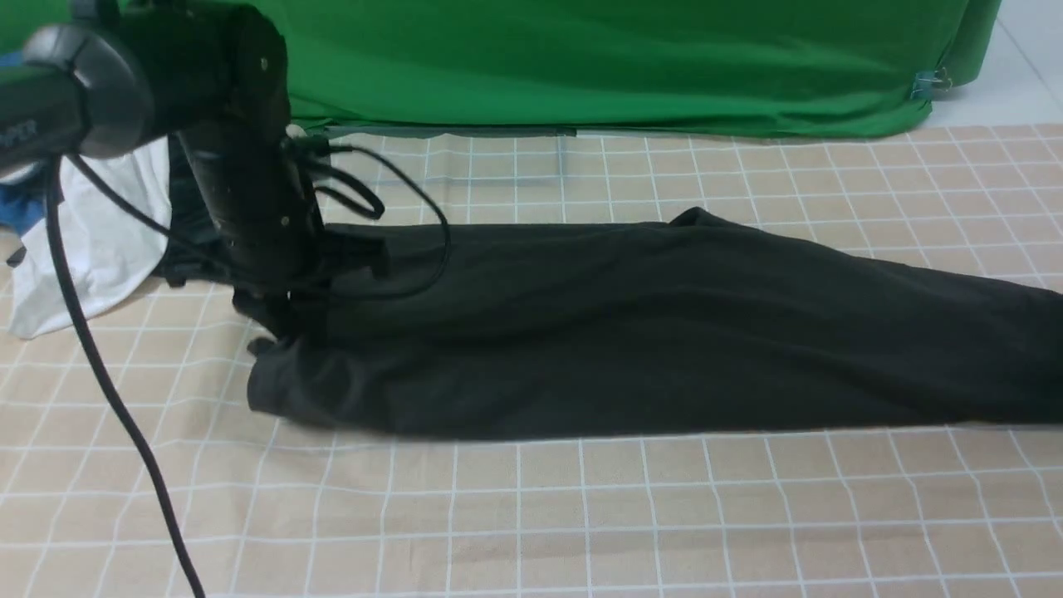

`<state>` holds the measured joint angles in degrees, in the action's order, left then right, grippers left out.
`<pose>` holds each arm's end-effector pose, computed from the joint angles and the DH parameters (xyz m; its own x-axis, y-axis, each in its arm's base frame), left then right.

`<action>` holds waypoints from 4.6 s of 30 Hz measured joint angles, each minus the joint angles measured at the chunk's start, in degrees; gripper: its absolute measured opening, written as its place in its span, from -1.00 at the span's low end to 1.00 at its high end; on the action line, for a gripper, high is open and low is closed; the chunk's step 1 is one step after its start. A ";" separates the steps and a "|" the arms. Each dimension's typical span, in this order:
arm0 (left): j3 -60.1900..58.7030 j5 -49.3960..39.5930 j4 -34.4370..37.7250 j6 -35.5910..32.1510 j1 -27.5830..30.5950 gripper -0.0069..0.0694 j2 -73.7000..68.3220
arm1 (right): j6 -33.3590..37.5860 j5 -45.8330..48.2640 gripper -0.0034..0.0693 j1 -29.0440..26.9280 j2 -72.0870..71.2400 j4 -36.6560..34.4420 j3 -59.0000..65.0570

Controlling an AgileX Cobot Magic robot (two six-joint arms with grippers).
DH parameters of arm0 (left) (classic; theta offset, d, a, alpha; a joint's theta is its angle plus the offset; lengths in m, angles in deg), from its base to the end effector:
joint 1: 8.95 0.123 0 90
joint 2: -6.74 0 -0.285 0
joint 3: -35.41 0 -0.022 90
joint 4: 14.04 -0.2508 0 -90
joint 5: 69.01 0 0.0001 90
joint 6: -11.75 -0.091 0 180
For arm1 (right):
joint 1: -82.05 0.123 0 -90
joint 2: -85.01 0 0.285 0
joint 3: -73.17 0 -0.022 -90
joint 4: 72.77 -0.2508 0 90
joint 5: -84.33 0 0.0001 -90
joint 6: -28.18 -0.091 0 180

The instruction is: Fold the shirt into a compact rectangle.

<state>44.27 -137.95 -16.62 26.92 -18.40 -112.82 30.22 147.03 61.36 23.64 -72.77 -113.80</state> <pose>0.3789 -0.0592 0.2119 -0.9964 -0.0833 -0.0168 -0.0839 0.9957 0.0391 0.3617 -0.1366 0.2105 -0.9430 0.3181 -0.0982 0.3199 0.9474 -0.0035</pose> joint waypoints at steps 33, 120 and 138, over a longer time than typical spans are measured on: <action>-1.94 4.12 13.42 -0.66 0.45 -0.79 24.79 | 7.65 -8.11 -0.22 4.65 7.99 -5.68 -0.05; -16.78 23.86 12.78 3.55 0.45 -0.79 19.19 | 4.11 6.67 -0.80 40.58 1.74 -10.42 -34.66; -21.40 24.94 10.36 7.79 0.39 -0.78 7.11 | 10.23 7.45 -0.80 40.58 -4.21 -10.59 -26.23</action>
<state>22.87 -113.01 -6.26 34.71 -18.01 -105.71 40.45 154.49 101.94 19.42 -83.37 -140.03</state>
